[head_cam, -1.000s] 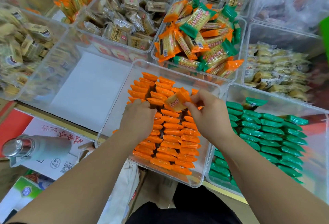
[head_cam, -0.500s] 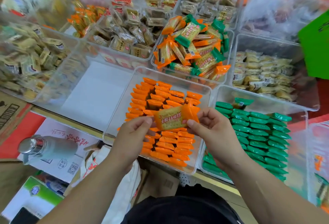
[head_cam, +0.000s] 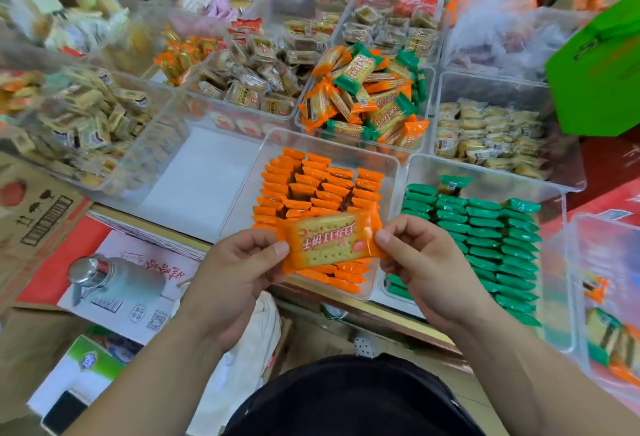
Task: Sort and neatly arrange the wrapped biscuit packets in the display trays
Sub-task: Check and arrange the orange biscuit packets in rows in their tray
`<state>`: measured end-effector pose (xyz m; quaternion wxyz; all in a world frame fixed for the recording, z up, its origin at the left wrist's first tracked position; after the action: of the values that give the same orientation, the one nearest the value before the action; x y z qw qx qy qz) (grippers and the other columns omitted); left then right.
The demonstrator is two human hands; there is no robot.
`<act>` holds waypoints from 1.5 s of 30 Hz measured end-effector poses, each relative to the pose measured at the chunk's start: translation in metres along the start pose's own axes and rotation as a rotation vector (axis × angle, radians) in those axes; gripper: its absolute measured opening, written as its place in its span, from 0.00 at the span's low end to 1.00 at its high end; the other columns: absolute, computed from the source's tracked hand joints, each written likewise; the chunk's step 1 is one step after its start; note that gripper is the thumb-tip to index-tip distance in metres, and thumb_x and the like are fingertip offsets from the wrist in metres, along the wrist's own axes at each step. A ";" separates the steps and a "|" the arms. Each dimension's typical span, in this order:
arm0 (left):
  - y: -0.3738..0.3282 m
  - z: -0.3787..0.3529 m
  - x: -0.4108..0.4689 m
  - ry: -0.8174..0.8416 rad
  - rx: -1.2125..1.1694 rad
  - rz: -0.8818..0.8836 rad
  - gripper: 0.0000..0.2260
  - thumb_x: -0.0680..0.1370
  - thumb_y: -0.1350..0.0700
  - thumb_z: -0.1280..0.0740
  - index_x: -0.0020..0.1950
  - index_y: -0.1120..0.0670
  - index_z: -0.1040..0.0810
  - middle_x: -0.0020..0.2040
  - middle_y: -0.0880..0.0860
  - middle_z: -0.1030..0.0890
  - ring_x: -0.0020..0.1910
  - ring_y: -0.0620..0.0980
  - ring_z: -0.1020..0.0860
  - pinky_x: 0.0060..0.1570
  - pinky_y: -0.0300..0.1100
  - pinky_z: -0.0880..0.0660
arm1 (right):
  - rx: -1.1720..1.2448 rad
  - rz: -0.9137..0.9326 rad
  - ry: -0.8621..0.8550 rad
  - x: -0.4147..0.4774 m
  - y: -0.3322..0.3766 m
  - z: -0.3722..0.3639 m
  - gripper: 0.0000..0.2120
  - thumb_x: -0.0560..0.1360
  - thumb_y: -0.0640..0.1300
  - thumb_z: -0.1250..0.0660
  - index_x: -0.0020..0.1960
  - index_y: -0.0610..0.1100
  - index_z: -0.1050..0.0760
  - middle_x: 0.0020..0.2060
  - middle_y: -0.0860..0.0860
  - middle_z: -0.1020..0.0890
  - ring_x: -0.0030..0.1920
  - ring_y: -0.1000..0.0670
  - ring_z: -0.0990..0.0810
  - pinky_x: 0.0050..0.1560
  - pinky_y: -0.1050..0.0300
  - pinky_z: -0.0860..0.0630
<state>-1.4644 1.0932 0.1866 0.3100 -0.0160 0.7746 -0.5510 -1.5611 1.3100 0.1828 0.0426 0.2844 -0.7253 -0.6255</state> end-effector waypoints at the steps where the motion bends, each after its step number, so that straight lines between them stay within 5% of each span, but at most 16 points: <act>1: 0.000 0.000 -0.005 0.005 -0.002 -0.013 0.05 0.67 0.60 0.23 0.41 0.57 0.17 0.39 0.60 0.22 0.37 0.55 0.25 0.43 0.46 0.26 | 0.025 0.003 -0.011 -0.003 -0.003 0.000 0.05 0.70 0.46 0.28 0.38 0.45 0.21 0.34 0.48 0.22 0.35 0.51 0.26 0.38 0.59 0.27; 10: -0.010 -0.007 -0.033 -0.065 0.188 -0.180 0.03 0.73 0.64 0.27 0.43 0.57 0.15 0.44 0.66 0.17 0.40 0.57 0.20 0.45 0.49 0.21 | 0.389 -0.216 0.088 -0.014 -0.043 -0.010 0.15 0.63 0.49 0.17 0.39 0.45 0.21 0.38 0.46 0.22 0.36 0.51 0.27 0.38 0.60 0.26; 17: 0.001 0.011 -0.035 -0.136 0.104 -0.089 0.06 0.77 0.66 0.31 0.51 0.68 0.19 0.39 0.61 0.19 0.35 0.51 0.22 0.36 0.39 0.22 | 0.303 -0.079 0.119 -0.034 -0.006 -0.017 0.19 0.57 0.52 0.15 0.38 0.45 0.20 0.38 0.45 0.20 0.36 0.52 0.24 0.38 0.60 0.24; 21: 0.006 0.011 -0.040 -0.102 -0.014 -0.052 0.16 0.70 0.60 0.29 0.54 0.68 0.22 0.39 0.61 0.21 0.35 0.52 0.24 0.37 0.41 0.24 | 0.216 -0.023 0.128 -0.044 0.010 -0.026 0.18 0.58 0.54 0.15 0.38 0.46 0.19 0.36 0.47 0.19 0.36 0.52 0.23 0.37 0.60 0.24; 24: 0.002 0.008 -0.045 -0.059 -0.074 -0.073 0.15 0.68 0.61 0.28 0.54 0.57 0.22 0.40 0.61 0.21 0.37 0.54 0.24 0.37 0.42 0.24 | 0.288 -0.095 0.094 -0.043 0.011 -0.023 0.14 0.66 0.44 0.20 0.45 0.47 0.24 0.39 0.45 0.19 0.35 0.50 0.25 0.36 0.60 0.26; 28: -0.002 0.002 -0.052 -0.047 0.022 -0.116 0.06 0.69 0.61 0.29 0.45 0.56 0.14 0.42 0.61 0.18 0.40 0.55 0.22 0.41 0.44 0.23 | 0.355 -0.221 0.064 -0.042 0.005 -0.019 0.07 0.69 0.35 0.31 0.46 0.42 0.24 0.37 0.45 0.21 0.30 0.52 0.29 0.32 0.61 0.28; 32: -0.007 0.002 -0.059 -0.022 0.191 -0.164 0.15 0.75 0.74 0.34 0.49 0.58 0.13 0.47 0.63 0.16 0.44 0.56 0.17 0.47 0.43 0.19 | 0.416 -0.324 0.084 -0.039 0.001 -0.007 0.13 0.66 0.32 0.28 0.51 0.34 0.19 0.36 0.43 0.24 0.32 0.50 0.27 0.31 0.60 0.26; 36: -0.012 0.002 -0.063 -0.117 0.398 -0.260 0.07 0.74 0.66 0.27 0.47 0.56 0.13 0.38 0.55 0.14 0.37 0.48 0.17 0.38 0.34 0.22 | 0.405 -0.391 0.173 -0.038 -0.002 0.002 0.24 0.65 0.30 0.28 0.60 0.28 0.24 0.41 0.38 0.19 0.37 0.47 0.19 0.36 0.58 0.19; 41: -0.014 0.007 -0.059 -0.136 0.455 -0.144 0.08 0.76 0.59 0.28 0.38 0.61 0.16 0.30 0.58 0.23 0.29 0.48 0.28 0.31 0.37 0.28 | 0.079 -0.398 0.193 -0.036 -0.004 -0.005 0.06 0.70 0.39 0.28 0.41 0.36 0.22 0.31 0.43 0.22 0.28 0.52 0.24 0.27 0.63 0.26; 45: -0.009 0.015 -0.057 -0.028 0.122 0.144 0.10 0.74 0.60 0.29 0.33 0.59 0.20 0.30 0.55 0.27 0.28 0.49 0.32 0.31 0.38 0.35 | 0.274 -0.470 0.253 -0.031 -0.011 -0.004 0.11 0.75 0.41 0.30 0.37 0.42 0.30 0.27 0.50 0.34 0.26 0.54 0.36 0.26 0.63 0.38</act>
<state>-1.4143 1.0981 0.2179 0.3602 0.0511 0.7343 -0.5732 -1.5294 1.3199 0.1822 -0.0520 0.5235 -0.7060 -0.4741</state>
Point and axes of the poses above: each hand's wrist, its own x-axis towards the middle knuckle, its own z-axis out of the back of the hand, y = z × x, the point moved 1 cm from there along x, towards the middle knuckle
